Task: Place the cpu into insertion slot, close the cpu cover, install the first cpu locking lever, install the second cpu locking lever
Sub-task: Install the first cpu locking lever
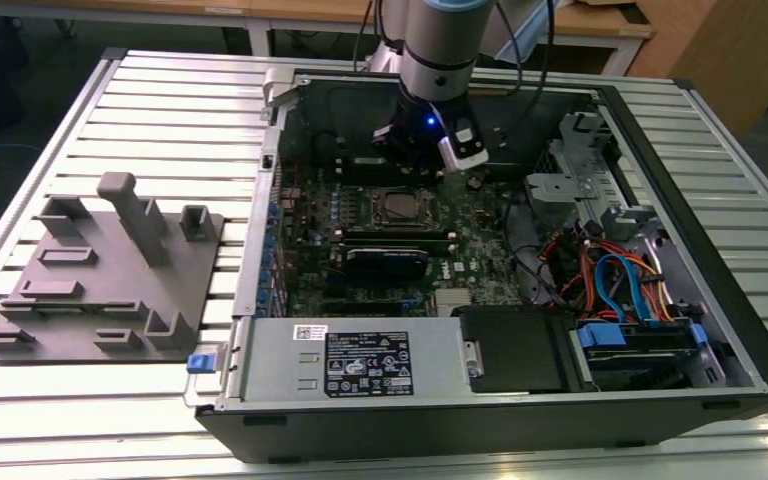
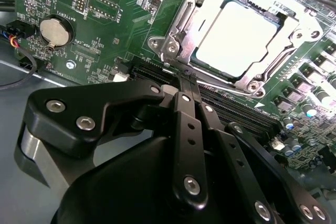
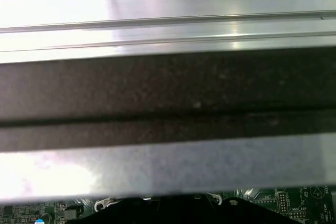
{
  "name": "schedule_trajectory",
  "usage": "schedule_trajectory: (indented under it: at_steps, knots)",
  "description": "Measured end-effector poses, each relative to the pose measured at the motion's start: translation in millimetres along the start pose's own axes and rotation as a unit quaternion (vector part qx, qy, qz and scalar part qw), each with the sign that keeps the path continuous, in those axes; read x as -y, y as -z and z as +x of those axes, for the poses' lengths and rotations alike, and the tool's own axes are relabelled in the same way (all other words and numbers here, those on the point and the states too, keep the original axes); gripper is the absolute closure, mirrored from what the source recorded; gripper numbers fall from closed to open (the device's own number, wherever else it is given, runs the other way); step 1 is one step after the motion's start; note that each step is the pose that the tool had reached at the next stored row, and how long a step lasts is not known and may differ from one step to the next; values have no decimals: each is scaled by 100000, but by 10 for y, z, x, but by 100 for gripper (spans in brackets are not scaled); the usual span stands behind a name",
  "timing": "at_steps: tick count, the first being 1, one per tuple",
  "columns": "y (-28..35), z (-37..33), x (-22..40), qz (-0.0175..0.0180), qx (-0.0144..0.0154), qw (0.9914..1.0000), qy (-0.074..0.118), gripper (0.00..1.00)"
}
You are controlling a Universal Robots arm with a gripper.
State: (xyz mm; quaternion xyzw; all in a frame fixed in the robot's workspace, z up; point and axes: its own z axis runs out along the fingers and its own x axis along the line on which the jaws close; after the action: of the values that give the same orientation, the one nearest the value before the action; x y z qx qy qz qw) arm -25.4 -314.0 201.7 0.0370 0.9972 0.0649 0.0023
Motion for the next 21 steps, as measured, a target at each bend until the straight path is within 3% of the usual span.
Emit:
schedule_trajectory:
  at_steps: [6, 11, 21]
  knots:
    - [-3, -1, 1, 74, 3, 100000, -2, 89]
    - [-35, -9, 8, 683, 35, 99998, 1, 89]
    - [-48, -10, 10, 632, 62, 99998, 9, 89]
